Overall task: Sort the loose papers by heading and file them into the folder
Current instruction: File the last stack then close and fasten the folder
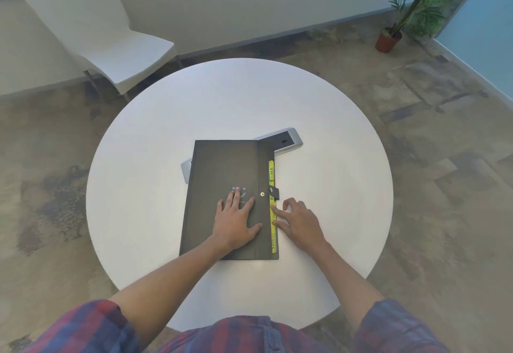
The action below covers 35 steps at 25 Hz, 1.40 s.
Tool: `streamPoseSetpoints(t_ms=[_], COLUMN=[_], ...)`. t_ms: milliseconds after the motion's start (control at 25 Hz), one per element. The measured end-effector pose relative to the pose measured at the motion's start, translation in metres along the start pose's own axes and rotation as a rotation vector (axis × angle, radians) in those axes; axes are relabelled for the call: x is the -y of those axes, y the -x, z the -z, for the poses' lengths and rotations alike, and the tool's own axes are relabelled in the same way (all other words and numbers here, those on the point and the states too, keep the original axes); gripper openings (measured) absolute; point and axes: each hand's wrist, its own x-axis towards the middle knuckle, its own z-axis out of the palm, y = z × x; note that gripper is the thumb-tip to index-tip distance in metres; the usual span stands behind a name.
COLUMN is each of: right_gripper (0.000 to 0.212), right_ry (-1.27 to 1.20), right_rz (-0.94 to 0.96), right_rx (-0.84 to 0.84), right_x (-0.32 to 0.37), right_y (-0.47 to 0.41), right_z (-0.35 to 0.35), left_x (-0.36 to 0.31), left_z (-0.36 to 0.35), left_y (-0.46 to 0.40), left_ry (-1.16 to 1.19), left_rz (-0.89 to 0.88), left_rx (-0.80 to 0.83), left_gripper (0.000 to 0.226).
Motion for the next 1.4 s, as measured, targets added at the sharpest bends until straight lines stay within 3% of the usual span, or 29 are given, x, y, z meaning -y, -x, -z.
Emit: streamPoseSetpoints(t_ms=[200, 520, 920, 1120, 1240, 1400], right_gripper=[0.012, 0.045, 0.046, 0.038, 0.039, 0.03], right_ry=[0.173, 0.251, 0.174, 0.174, 0.189, -0.04], right_rz=[0.144, 0.143, -0.001, -0.031, -0.007, -0.142], right_rx=[-0.064, -0.112, -0.078, -0.124, -0.067, -0.172], right_x=[0.014, 0.023, 0.036, 0.035, 0.034, 0.036], right_y=[0.0, 0.028, 0.026, 0.023, 0.02, -0.006], right_z=[-0.005, -0.013, -0.009, -0.011, -0.008, 0.011], left_x=[0.001, 0.001, 0.002, 0.001, 0.003, 0.009], left_z=[-0.003, -0.004, -0.005, -0.003, -0.002, -0.002], left_y=[0.002, 0.0, -0.003, -0.002, -0.001, 0.001], left_ry=[0.017, 0.008, 0.023, 0.022, 0.012, 0.013], left_rz=[0.028, 0.038, 0.037, 0.033, 0.023, -0.01], left_rx=[-0.014, -0.022, -0.018, -0.013, -0.001, 0.01], left_gripper=[0.075, 0.076, 0.076, 0.077, 0.077, 0.079])
